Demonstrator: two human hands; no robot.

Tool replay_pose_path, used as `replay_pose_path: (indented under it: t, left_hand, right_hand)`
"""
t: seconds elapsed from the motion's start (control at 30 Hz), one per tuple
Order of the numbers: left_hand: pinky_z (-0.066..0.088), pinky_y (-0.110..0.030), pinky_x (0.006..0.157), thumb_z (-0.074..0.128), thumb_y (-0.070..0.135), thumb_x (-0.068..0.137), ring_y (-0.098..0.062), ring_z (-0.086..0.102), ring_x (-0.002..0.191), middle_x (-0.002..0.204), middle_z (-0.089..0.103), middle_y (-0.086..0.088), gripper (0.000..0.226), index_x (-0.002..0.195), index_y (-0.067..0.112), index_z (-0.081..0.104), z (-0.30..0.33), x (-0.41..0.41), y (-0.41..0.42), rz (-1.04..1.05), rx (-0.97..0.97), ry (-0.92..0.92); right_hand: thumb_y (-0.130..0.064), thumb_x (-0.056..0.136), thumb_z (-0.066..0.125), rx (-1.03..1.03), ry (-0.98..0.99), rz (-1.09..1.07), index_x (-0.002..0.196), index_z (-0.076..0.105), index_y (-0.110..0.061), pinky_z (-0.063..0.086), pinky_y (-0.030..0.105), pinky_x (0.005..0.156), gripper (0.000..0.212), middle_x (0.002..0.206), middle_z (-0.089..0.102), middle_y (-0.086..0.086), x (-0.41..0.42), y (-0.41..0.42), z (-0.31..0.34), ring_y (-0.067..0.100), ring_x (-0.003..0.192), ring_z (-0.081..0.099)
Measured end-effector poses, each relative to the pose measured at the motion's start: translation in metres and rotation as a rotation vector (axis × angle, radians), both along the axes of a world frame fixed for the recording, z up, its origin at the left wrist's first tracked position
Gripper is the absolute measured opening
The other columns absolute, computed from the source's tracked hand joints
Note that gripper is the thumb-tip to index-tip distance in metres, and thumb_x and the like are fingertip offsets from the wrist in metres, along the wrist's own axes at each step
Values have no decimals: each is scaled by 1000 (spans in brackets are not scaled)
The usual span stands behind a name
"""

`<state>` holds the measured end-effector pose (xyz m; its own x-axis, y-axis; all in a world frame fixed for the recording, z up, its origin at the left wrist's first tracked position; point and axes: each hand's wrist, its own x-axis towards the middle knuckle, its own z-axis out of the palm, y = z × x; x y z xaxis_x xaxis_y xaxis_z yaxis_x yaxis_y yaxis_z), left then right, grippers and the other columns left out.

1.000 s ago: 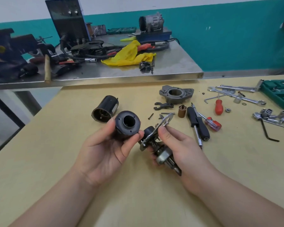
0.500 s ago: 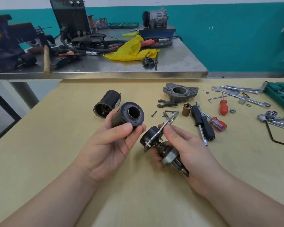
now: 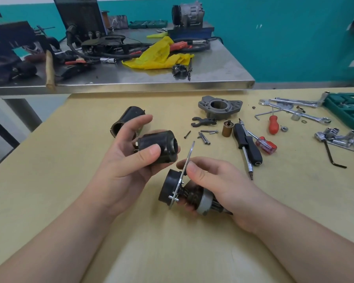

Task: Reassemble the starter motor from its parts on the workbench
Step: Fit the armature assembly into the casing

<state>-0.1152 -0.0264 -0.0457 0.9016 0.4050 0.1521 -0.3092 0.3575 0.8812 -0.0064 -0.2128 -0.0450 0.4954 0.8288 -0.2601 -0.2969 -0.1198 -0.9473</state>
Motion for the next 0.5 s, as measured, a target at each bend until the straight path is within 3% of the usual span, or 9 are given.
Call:
replay_pose_path:
  t: [0.1, 0.17, 0.5]
  left_hand:
    - [62, -49, 91, 83, 0, 77, -38, 77, 98, 115, 74, -16, 68, 137, 18, 56, -1, 1, -2, -4, 40, 26]
    - [63, -44, 87, 80, 7, 74, -34, 77, 96, 117, 74, -16, 63, 132, 17, 58, 0, 1, -3, 0, 43, 42]
    - [62, -43, 92, 88, -2, 64, -33, 75, 101, 123, 75, -15, 66, 120, 20, 61, -2, 1, -3, 77, 173, 110]
  right_hand:
    - [-53, 85, 73, 2, -24, 26, 120, 74, -21, 61, 28, 63, 47, 96, 82, 8, -3, 0, -3, 27, 79, 80]
    - [-55, 85, 72, -7, -21, 36, 121, 73, -21, 61, 30, 64, 49, 96, 82, 10, -5, 0, -4, 29, 80, 80]
    - [-44, 93, 69, 6, 19, 15, 120, 71, -11, 56, 24, 52, 42, 81, 78, 10, -8, -1, -1, 23, 63, 76]
